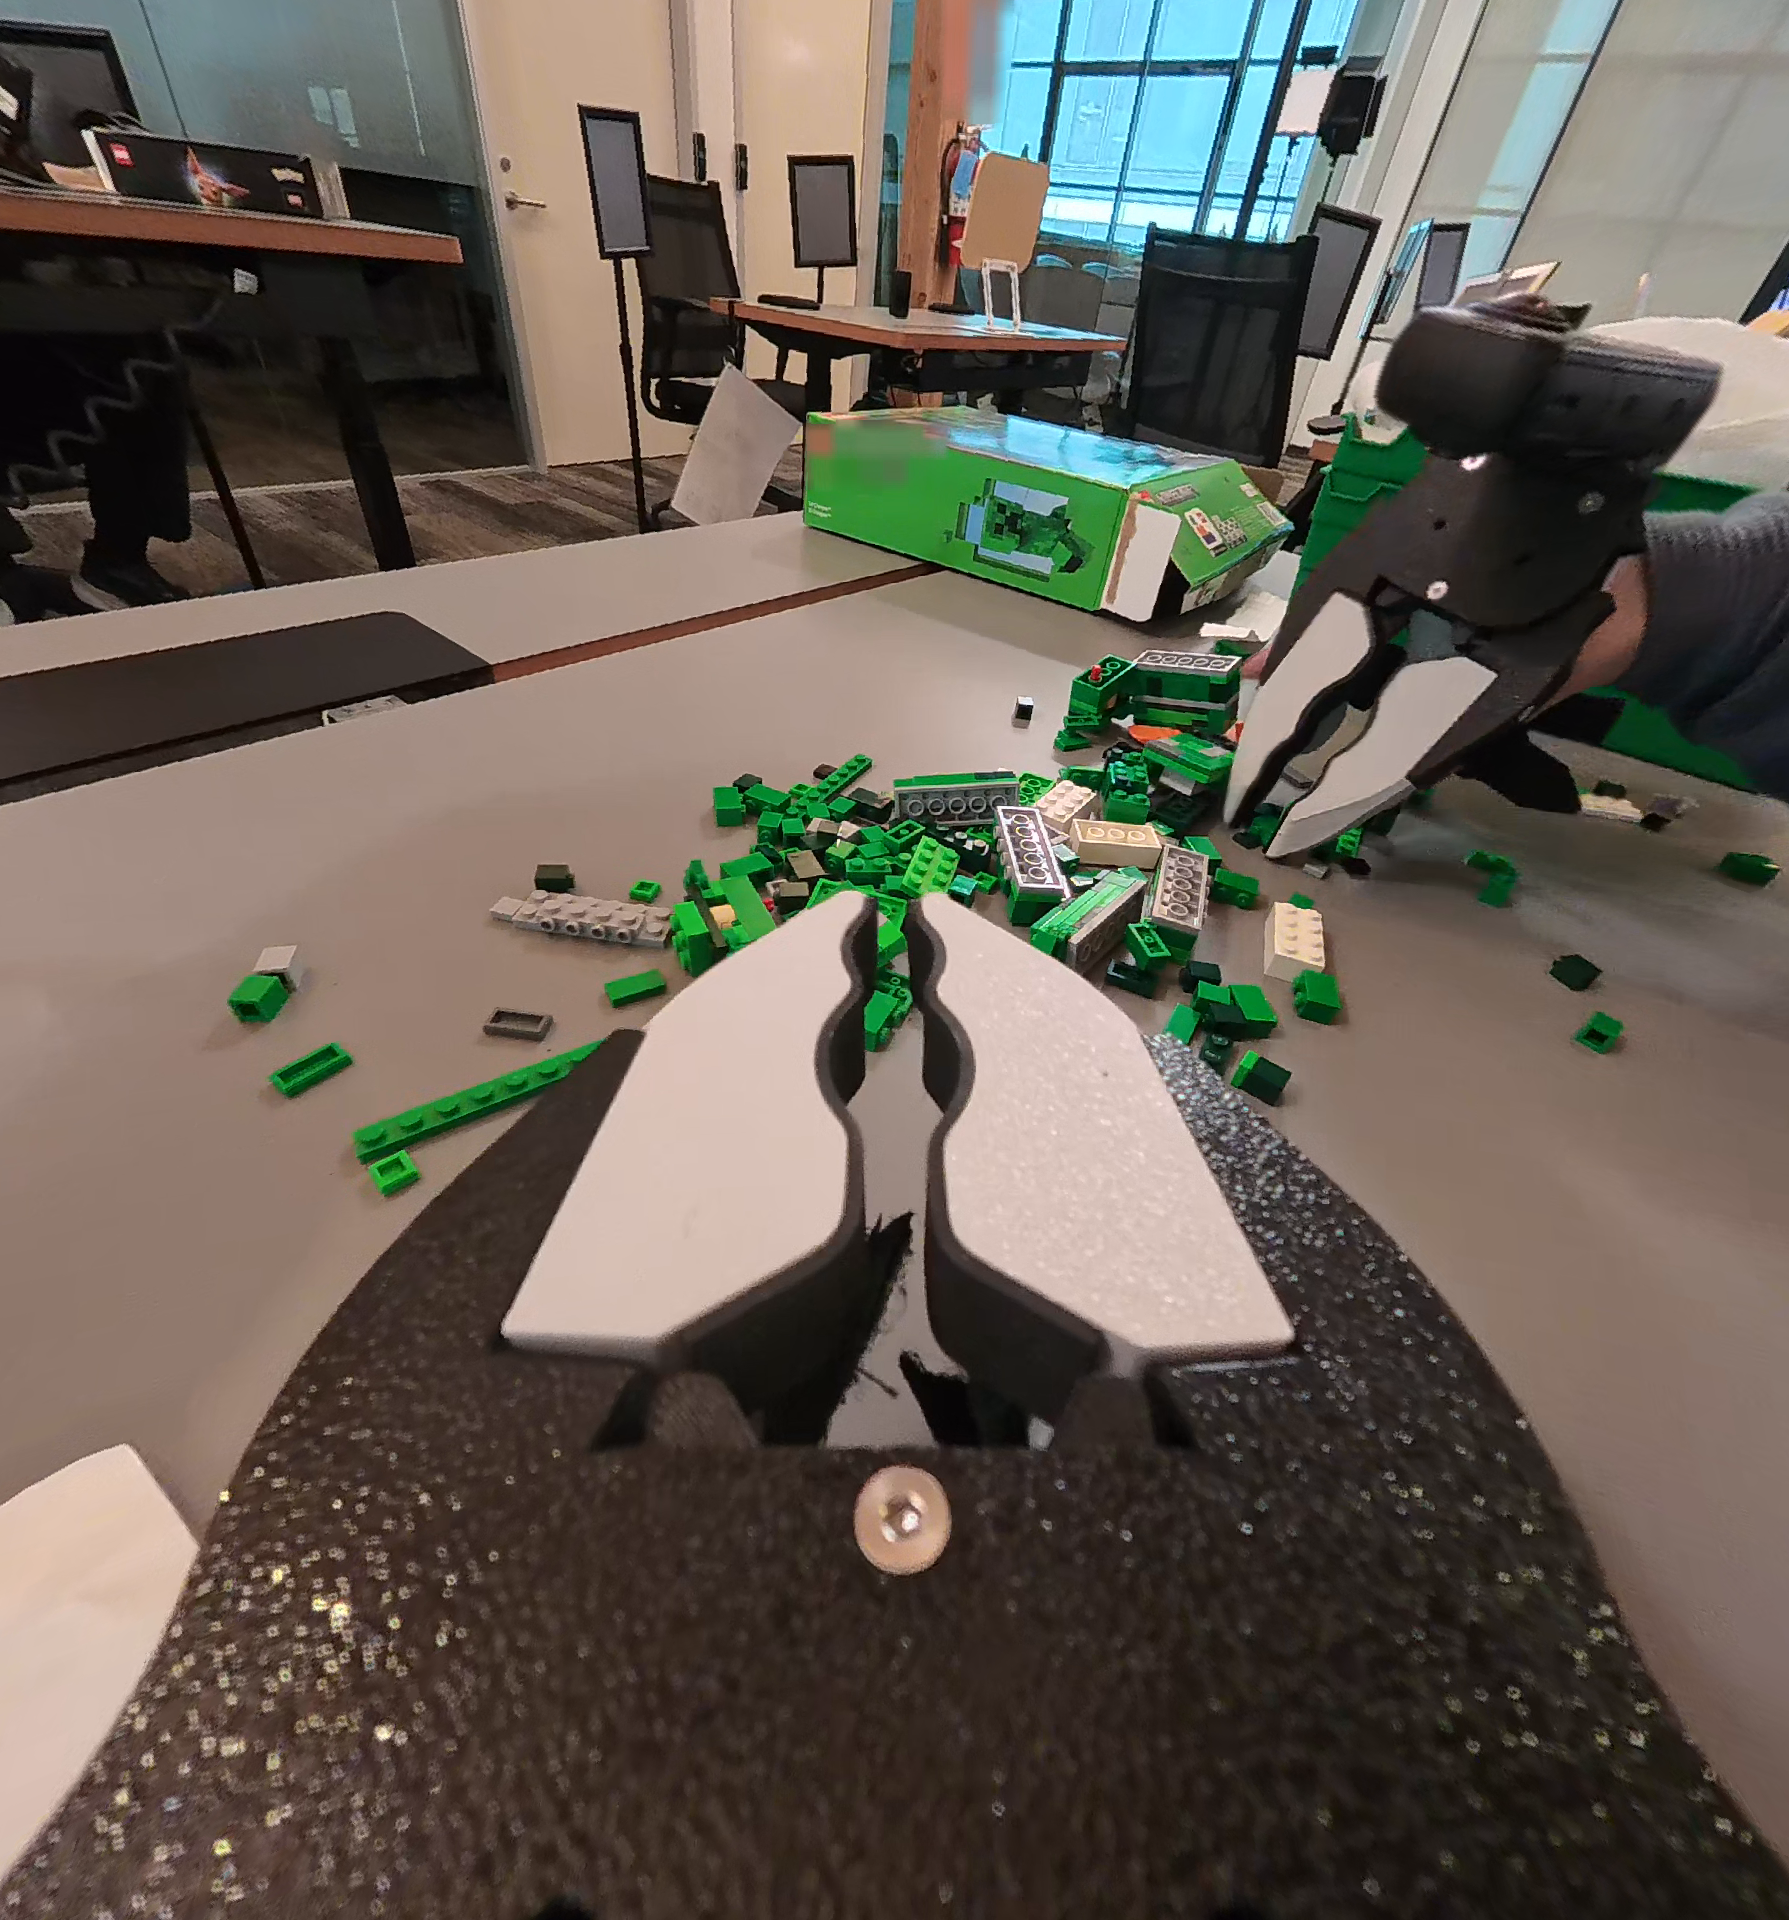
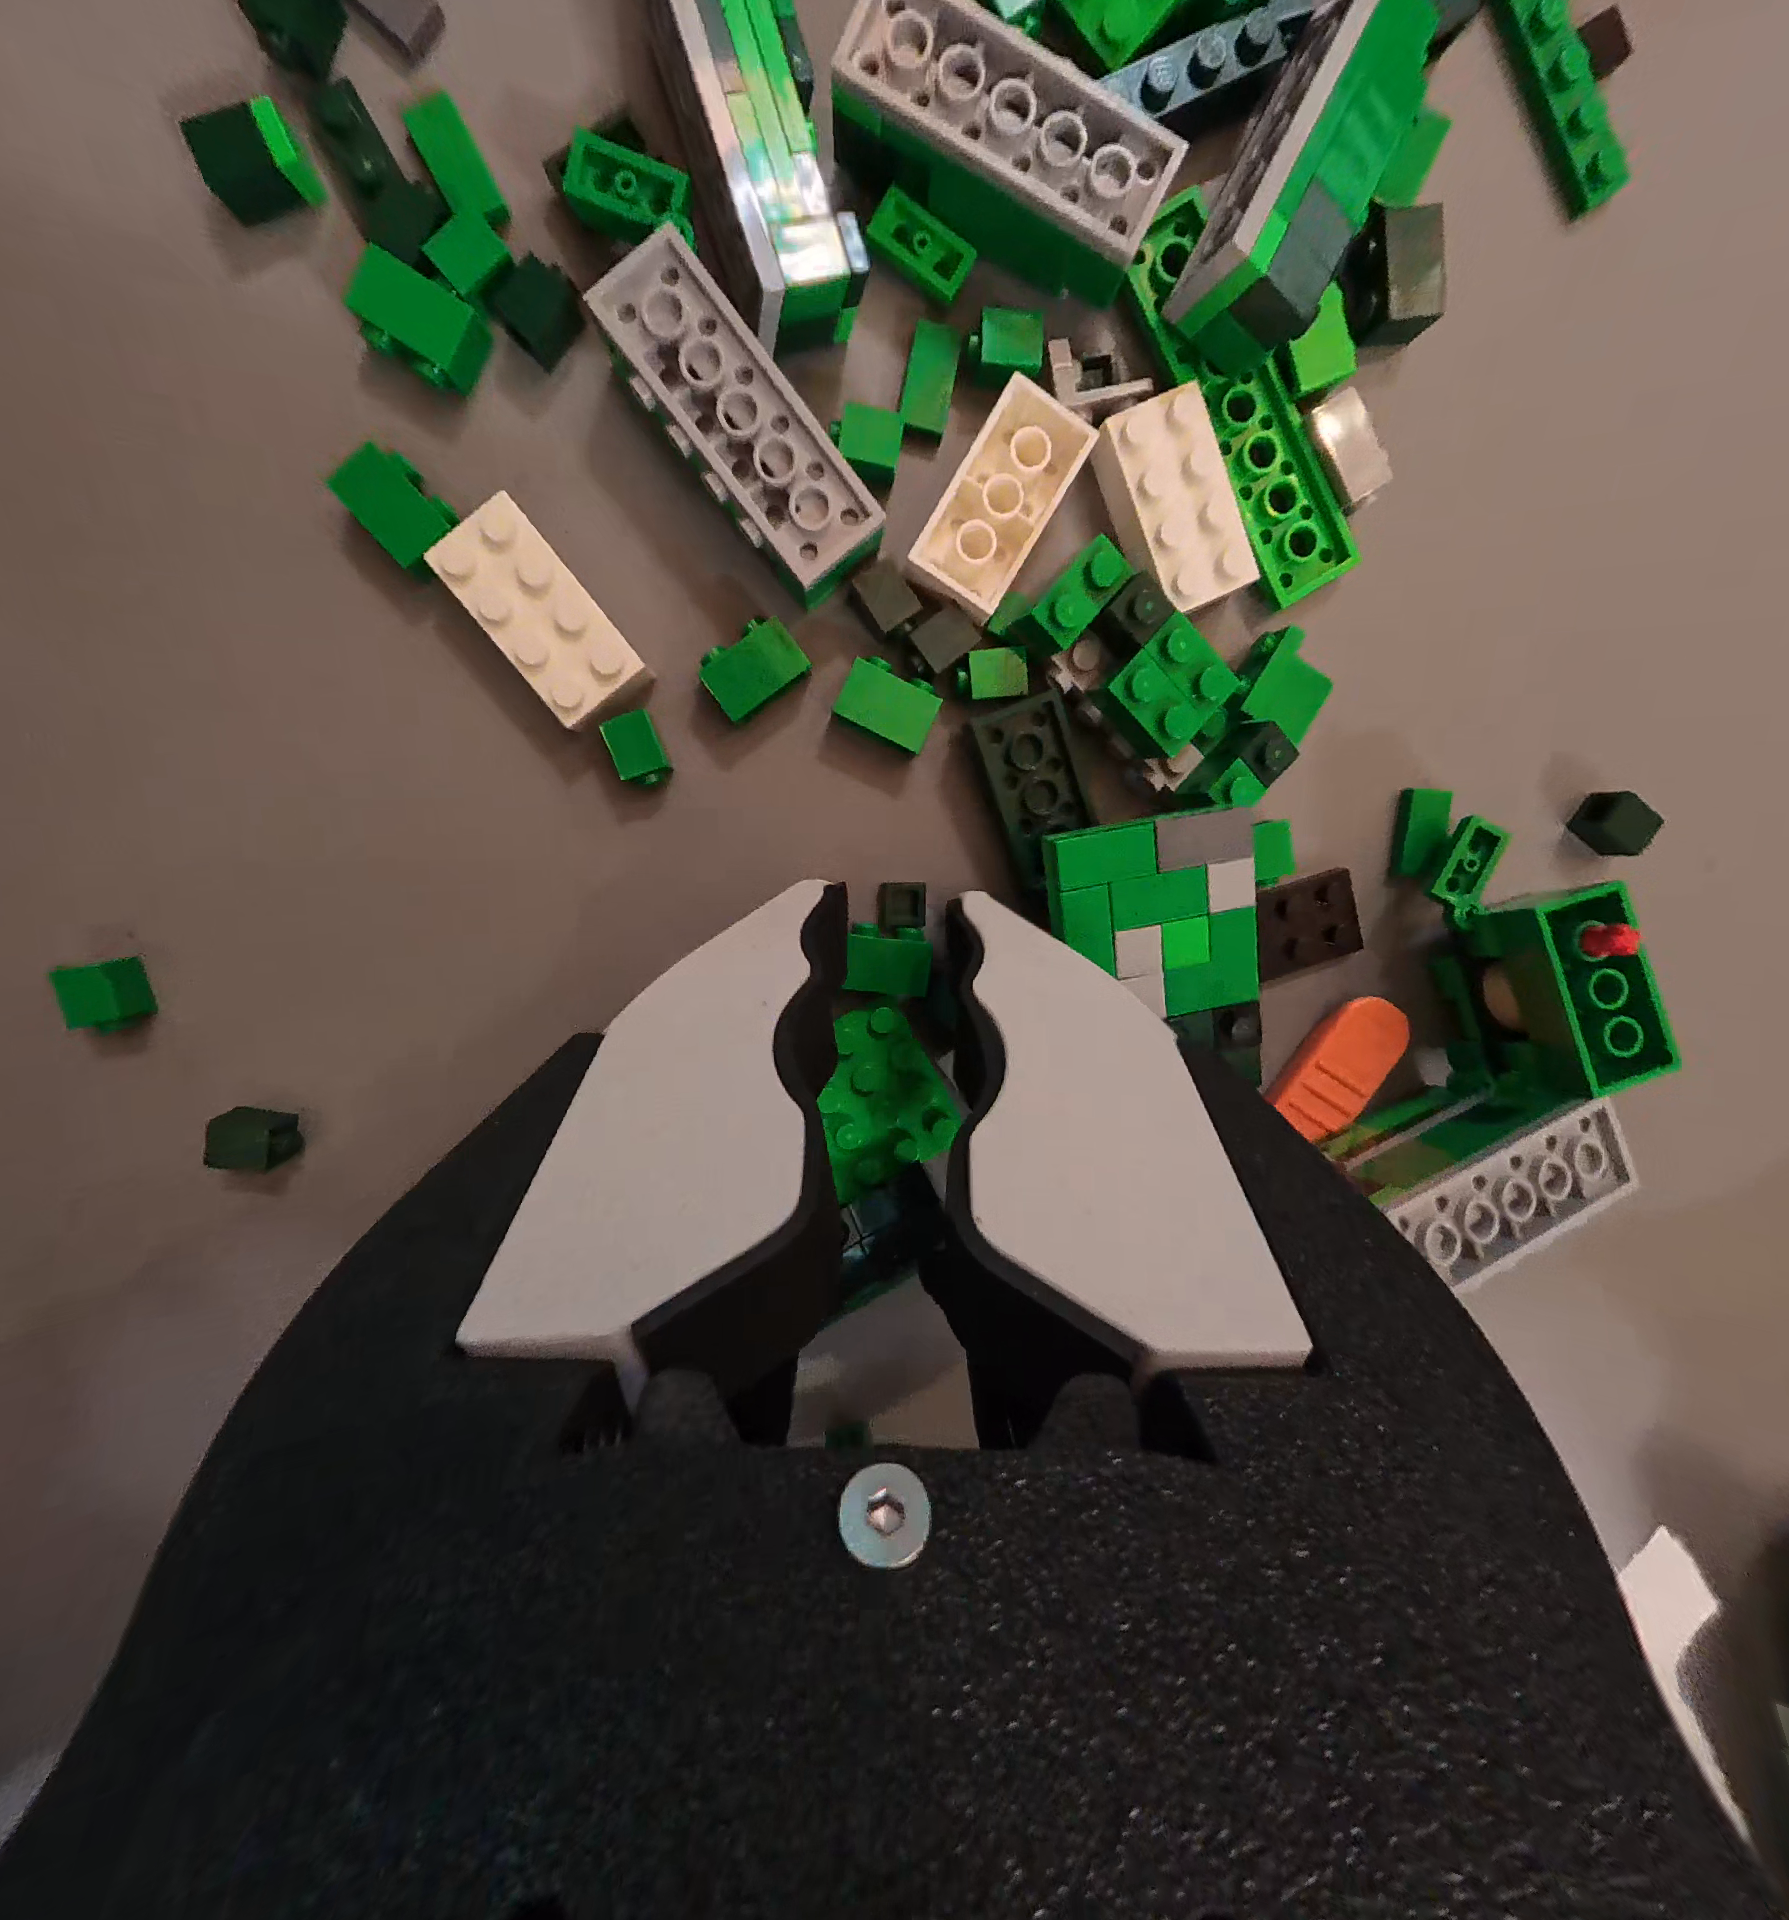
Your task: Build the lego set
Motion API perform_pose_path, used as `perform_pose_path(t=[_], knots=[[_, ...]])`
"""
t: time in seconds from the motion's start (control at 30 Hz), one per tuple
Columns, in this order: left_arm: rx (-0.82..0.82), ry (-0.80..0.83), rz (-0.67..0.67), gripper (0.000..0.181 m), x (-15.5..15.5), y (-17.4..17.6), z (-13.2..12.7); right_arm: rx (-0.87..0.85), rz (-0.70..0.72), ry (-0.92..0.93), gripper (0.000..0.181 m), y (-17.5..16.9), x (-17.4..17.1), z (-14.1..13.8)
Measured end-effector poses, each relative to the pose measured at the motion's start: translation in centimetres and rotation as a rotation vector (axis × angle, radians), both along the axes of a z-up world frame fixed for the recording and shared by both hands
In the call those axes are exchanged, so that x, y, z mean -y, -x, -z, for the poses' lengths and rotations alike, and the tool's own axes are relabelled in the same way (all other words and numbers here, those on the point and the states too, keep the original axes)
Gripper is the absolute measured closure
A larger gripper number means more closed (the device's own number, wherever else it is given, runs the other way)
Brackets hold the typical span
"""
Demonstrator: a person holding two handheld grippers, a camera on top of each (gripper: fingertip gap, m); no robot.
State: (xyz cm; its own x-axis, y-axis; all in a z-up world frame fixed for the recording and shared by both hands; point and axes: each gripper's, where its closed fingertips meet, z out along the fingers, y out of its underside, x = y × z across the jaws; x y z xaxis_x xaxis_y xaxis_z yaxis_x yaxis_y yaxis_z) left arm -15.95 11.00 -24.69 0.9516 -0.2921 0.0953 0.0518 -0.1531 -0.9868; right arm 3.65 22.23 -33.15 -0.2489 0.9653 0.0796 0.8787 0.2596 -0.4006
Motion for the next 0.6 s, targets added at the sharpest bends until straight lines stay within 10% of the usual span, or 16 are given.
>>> perform_pose_path(t=[0.33, 0.6], knots=[[-0.018, -0.031, -0.008, 0.176, 0.3, 0.1, -0.9, 0.085, -0.079, -0.074, 0.174, 0.4, 0.1, -0.5], [0.061, -0.071, -0.037, 0.138, 6.5, 5.5, -6.5, -0.334, -0.353, -0.144, 0.174, 10.1, 10.5, -6.5]])
